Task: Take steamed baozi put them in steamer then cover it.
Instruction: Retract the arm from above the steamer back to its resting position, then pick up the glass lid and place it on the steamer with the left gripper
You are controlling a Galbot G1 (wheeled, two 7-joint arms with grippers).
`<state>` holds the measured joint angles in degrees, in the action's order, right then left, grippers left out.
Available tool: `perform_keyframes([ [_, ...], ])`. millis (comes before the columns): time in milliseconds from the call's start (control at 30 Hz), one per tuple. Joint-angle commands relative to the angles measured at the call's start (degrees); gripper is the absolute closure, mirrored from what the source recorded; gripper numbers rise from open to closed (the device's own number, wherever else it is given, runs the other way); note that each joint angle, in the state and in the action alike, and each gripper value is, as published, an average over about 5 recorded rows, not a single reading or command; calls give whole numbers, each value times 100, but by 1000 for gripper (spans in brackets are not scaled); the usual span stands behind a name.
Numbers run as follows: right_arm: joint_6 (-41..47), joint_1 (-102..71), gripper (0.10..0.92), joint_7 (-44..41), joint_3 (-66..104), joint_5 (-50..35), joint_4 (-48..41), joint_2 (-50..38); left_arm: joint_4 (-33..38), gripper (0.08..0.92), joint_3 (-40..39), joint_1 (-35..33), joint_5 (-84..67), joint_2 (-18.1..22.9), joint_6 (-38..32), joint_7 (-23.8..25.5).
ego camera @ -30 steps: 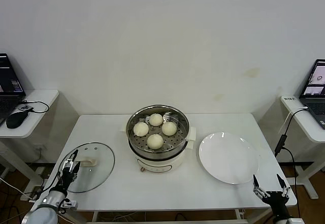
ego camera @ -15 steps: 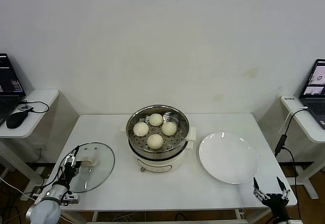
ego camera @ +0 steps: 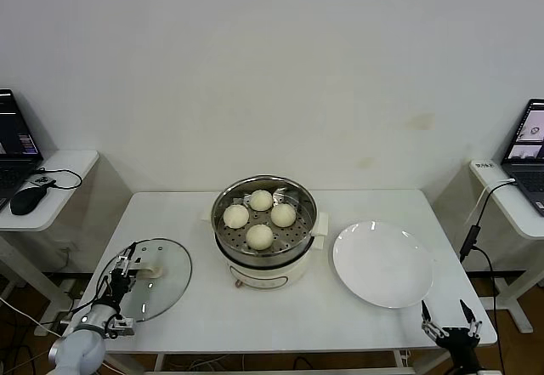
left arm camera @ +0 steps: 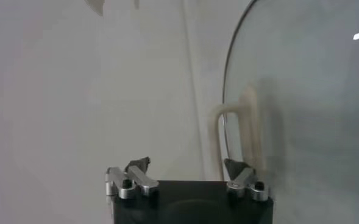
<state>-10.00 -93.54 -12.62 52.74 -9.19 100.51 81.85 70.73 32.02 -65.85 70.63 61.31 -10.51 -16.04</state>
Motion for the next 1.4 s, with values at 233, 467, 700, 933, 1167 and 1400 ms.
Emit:
perform_keyframes([
  [233, -14, -1, 203, -4, -74, 61, 10, 39, -264, 564, 14, 72, -43, 15, -165, -155],
  [467, -60, -20, 203, -35, -187, 128, 33, 24, 331, 772, 155, -219, -186, -4, -38, -248],
  [700, -58, -50, 203, -59, -353, 218, 189, 3, 1493, 855, 402, -816, -758, -159, 555, -69],
  [933, -138, -72, 203, -106, -385, 384, 220, -46, 2857, 855, 830, -1319, -1389, -447, 1301, 690],
  [1167, -250, -75, 202, -98, -442, 639, 185, -71, 3989, 855, 740, -1382, -2019, -883, 1952, 1422],
  [1400, -382, 28, 202, -41, -553, 1166, 124, 66, 4580, 855, -158, -841, -2002, -1273, 2520, 1798],
])
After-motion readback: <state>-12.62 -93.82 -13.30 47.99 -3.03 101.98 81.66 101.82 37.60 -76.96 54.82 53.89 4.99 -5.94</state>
